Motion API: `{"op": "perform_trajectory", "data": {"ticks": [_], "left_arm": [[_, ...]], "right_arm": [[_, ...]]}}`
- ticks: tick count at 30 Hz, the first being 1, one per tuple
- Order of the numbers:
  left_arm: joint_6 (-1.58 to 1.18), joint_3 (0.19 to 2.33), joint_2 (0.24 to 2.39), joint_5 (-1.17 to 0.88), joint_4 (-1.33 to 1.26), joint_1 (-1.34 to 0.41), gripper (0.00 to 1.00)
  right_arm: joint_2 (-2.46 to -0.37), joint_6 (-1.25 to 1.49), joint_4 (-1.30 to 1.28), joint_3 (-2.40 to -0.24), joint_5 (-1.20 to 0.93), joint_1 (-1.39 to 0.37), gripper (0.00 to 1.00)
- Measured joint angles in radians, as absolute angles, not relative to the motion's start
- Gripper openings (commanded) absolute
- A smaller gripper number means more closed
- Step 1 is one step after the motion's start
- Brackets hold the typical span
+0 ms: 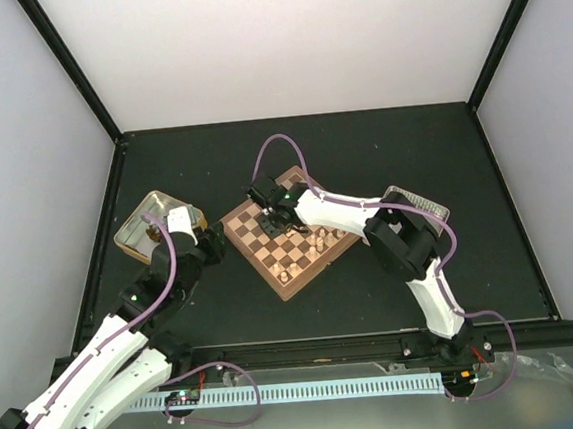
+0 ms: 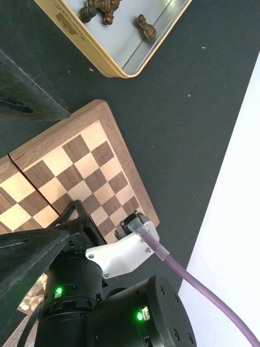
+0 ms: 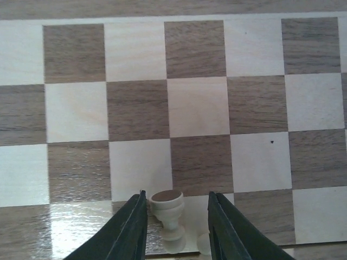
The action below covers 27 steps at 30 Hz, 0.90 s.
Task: Set up the chess pieces on the board
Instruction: Pick up the chess piece from the chessboard.
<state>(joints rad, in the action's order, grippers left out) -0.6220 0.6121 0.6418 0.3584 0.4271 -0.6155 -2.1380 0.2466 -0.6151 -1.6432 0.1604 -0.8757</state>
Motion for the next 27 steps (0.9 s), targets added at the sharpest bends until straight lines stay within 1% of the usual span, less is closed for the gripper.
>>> {"op": "perform_trajectory", "data": {"ticks": [7,12,15,17,22,24,27], "left_arm": [[-0.631,0.608,0.644,0.336,0.427,-0.603,0.55],[-0.632,0.603,0.648,0.326,0.427,-0.601,0.55],[-0.633,0.599,0.648,0.318,0.428,-0.599,0.55],[-0.633,0.599,0.648,0.313,0.428,-0.597,0.55],[-0.633,0.599,0.648,0.309,0.428,-0.596,0.55],[-0.633,0.599,0.648,0.309,0.428,-0.595,0.55],[-0.633,0.599,0.648,0.308,0.428,-0.595,0.55]], "right_arm": [[-2.162,0.242,-0.632,-1.658,0.160,-0.876,0.24],[-2.166,0.245,-0.635,-1.658,0.142,-0.873,0.24],[-2.167,0.247,-0.633,-1.658,0.130,-0.868,0.28],[-2.168,0.253,-0.635,-1.661,0.127,-0.863,0.28],[-2.183,0.271,-0.637,-1.681,0.128,-0.859,0.28],[-2.190,0.273,-0.636,-1.691,0.128,-0.857,0.24],[-2.195,0.283,-0.634,-1.699,0.128,-0.856,0.16]]}}
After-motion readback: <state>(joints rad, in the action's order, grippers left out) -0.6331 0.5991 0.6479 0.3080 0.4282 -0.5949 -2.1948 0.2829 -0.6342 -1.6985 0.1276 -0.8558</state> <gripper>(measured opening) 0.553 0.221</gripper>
